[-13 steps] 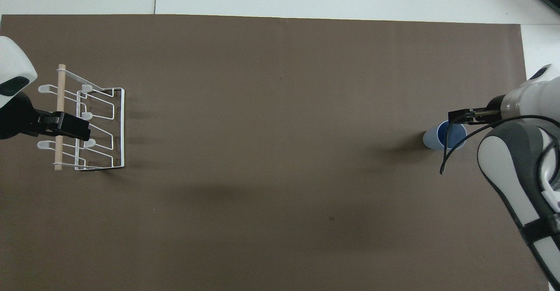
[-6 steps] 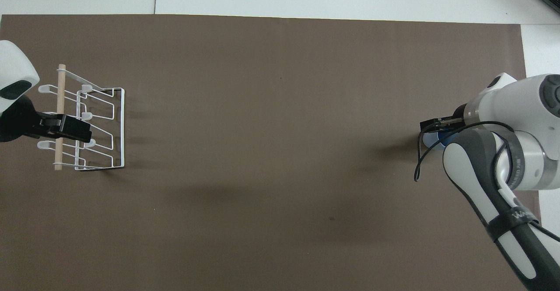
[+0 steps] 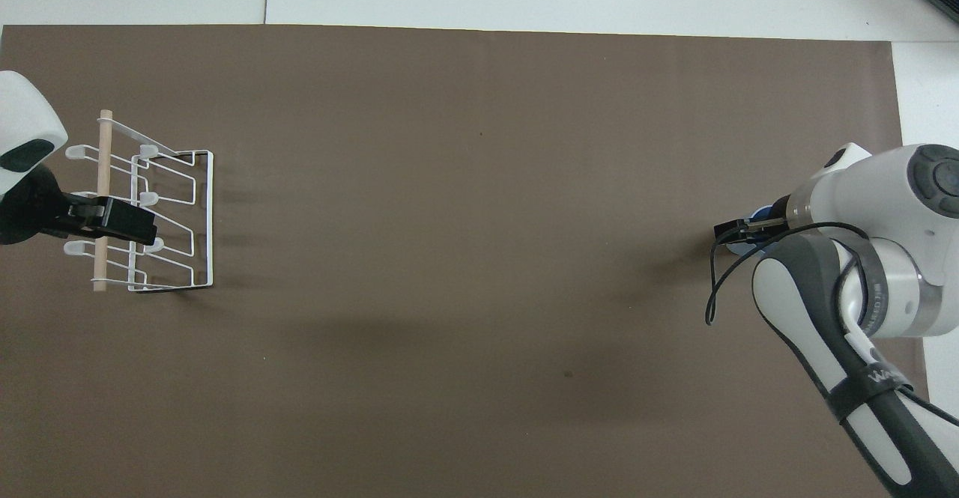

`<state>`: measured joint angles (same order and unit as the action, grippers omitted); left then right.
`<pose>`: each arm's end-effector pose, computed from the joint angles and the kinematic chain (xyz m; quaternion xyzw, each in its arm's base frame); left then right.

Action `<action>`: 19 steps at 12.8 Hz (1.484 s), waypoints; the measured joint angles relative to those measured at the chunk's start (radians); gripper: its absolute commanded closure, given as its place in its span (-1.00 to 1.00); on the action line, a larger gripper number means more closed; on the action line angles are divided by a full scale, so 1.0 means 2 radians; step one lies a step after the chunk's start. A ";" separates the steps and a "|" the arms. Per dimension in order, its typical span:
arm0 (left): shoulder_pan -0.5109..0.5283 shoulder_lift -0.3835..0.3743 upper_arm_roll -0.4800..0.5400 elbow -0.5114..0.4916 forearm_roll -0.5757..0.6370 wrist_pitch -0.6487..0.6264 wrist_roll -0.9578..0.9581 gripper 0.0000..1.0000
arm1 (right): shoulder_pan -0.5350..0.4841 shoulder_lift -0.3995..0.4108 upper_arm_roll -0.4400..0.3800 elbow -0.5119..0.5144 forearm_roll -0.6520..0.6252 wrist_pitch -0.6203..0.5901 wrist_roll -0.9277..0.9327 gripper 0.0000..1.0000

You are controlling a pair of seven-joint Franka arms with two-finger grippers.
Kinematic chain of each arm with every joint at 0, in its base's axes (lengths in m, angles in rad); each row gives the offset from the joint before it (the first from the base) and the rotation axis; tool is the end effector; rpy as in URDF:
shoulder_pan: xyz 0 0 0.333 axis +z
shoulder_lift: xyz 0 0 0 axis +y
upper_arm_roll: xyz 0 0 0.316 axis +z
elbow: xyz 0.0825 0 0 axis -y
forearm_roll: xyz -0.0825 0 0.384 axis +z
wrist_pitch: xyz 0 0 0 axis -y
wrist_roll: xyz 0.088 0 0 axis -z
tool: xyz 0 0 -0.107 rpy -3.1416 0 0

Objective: Hang cup on cup holder
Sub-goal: 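Lower the right gripper onto the light blue cup and grasp its rim, then lift the blue cup with the right gripper while the left gripper rises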

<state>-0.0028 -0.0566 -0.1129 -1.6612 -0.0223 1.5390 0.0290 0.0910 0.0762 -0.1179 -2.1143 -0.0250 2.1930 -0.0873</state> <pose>0.5279 -0.0655 0.6099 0.9968 -0.0720 -0.0333 0.0065 0.5549 -0.0152 0.3795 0.9992 0.0376 0.0006 0.0147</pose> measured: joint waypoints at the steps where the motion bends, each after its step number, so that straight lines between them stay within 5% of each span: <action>1: 0.000 0.000 0.000 0.000 0.000 0.000 0.000 -1.00 | 0.000 -0.002 0.000 -0.006 0.000 0.006 0.000 -1.00; 4: 0.000 -0.001 0.000 -0.001 0.000 0.000 0.000 -1.00 | 0.000 -0.006 0.000 -0.028 0.000 0.025 0.000 -0.96; 6: 0.000 -0.002 0.000 -0.001 0.000 0.000 0.000 -1.00 | 0.000 -0.007 0.000 -0.039 0.000 0.036 0.000 -0.40; 9: 0.000 -0.003 0.000 -0.003 0.000 0.001 0.000 -1.00 | 0.000 -0.007 0.000 -0.041 0.000 0.038 0.000 -0.05; 13: 0.000 -0.003 0.000 -0.004 0.000 0.001 0.000 -1.00 | 0.000 -0.008 0.000 -0.042 0.000 0.038 0.000 0.98; 19: 0.000 -0.003 0.000 -0.006 0.000 0.001 0.000 -1.00 | -0.001 -0.010 -0.001 -0.042 0.000 0.040 0.000 1.00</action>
<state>-0.0025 -0.0631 -0.1128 -1.6724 -0.0223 1.5419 0.0290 0.0893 0.0563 -0.1190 -2.1989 -0.0250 2.2724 -0.0874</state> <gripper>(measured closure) 0.000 0.947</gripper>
